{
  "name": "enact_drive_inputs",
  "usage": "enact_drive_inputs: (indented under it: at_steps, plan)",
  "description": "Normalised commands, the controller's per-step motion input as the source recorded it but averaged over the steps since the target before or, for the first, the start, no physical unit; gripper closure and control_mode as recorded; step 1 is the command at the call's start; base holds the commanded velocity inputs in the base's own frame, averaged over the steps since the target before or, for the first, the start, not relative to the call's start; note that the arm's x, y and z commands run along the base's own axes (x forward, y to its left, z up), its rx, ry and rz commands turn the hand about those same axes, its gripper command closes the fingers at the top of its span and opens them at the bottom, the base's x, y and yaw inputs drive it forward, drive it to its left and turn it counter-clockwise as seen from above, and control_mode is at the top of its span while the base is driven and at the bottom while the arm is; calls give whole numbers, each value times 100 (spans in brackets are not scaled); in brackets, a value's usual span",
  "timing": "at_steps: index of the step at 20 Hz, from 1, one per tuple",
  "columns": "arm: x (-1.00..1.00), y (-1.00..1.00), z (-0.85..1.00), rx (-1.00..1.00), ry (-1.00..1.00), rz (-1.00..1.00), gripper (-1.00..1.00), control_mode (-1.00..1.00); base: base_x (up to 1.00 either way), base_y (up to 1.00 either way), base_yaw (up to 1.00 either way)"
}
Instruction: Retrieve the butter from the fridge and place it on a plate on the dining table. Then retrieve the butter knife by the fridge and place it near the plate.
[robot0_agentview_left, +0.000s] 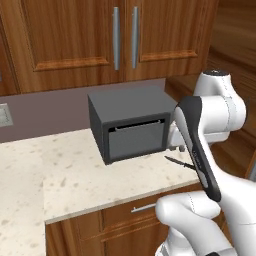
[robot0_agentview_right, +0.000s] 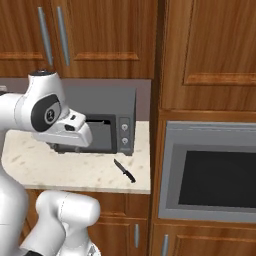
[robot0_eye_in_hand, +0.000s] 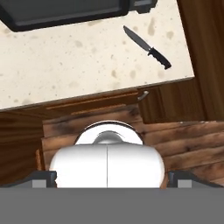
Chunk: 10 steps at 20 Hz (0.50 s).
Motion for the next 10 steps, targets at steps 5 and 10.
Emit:
enact_drive_inputs:
  at_steps: [5, 10]
  plan:
    - [24, -31, -48, -4, 0, 14, -100, -100, 0, 0, 0]
    - [7, -35, -43, -16, 0, 23, -100, -100, 0, 0, 0]
